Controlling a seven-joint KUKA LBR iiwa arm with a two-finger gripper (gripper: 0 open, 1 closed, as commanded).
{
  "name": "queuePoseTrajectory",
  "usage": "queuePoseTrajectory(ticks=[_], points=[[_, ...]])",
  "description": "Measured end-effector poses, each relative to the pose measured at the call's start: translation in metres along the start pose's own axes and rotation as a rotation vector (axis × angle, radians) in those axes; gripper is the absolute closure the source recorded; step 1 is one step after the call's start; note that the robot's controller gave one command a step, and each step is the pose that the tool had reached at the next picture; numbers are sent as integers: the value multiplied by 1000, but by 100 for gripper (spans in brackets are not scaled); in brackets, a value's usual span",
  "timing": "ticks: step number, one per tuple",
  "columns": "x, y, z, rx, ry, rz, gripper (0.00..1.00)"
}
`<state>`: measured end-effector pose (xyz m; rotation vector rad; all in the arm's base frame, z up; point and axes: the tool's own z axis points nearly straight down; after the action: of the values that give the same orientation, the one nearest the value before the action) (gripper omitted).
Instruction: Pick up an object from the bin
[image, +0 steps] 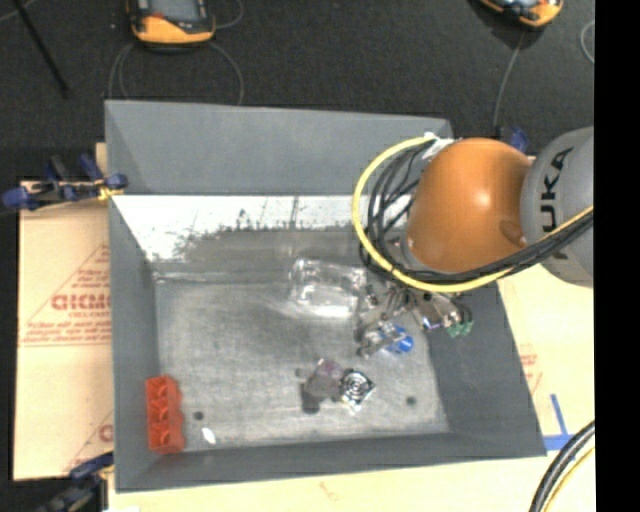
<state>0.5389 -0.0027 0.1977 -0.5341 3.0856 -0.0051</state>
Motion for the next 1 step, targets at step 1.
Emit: queuePoseTrajectory(ticks=[1], points=[[1, 2, 3, -5, 6, 1, 0]])
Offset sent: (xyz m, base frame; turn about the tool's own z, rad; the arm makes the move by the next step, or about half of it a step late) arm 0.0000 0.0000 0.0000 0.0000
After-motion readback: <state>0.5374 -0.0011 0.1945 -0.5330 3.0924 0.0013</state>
